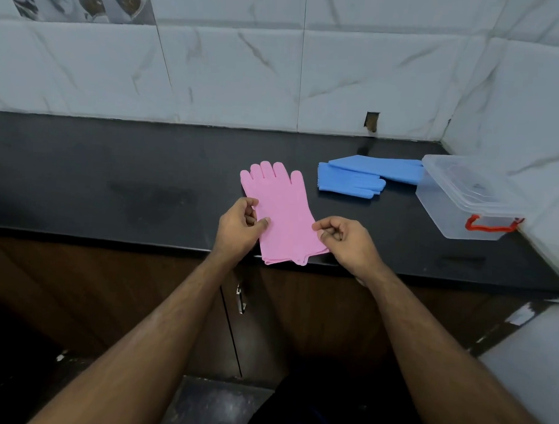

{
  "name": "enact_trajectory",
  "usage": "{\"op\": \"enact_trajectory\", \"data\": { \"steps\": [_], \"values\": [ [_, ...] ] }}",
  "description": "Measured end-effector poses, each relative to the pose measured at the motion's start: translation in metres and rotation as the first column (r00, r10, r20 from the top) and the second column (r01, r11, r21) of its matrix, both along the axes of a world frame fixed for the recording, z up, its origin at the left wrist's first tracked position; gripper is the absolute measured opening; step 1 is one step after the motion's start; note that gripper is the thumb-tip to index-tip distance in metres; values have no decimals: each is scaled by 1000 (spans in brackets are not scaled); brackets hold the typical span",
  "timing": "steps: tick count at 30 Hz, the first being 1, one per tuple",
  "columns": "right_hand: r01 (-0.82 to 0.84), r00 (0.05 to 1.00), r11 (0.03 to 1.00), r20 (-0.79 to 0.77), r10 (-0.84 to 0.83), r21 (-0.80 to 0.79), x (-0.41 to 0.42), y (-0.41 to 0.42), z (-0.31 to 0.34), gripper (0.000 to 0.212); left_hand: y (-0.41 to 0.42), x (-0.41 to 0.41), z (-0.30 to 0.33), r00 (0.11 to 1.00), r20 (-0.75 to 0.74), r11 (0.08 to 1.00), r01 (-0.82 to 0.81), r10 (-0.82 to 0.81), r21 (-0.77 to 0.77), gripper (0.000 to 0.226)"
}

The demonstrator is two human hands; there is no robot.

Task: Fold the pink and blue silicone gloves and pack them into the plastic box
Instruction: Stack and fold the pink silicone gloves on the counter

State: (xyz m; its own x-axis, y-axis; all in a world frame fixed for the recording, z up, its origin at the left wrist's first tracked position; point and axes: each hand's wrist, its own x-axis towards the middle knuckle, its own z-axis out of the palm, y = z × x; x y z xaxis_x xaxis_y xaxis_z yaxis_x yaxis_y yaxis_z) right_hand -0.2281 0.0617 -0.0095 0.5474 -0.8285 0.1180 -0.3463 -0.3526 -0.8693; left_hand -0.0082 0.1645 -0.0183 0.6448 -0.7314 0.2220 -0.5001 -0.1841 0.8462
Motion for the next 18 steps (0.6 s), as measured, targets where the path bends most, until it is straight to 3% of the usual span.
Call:
{"op": "enact_trajectory", "data": {
  "steps": [12, 18],
  "values": [
    [-155, 981, 988, -117, 155, 8, -7, -18, 4, 23, -3, -1, -6, 996, 82, 999, -15, 18, -29, 45],
    [-221, 970, 972, -82, 228, 80, -10, -24, 10, 22, -2, -3, -5, 995, 99, 1000, 1, 0, -11, 50]
  ]
}}
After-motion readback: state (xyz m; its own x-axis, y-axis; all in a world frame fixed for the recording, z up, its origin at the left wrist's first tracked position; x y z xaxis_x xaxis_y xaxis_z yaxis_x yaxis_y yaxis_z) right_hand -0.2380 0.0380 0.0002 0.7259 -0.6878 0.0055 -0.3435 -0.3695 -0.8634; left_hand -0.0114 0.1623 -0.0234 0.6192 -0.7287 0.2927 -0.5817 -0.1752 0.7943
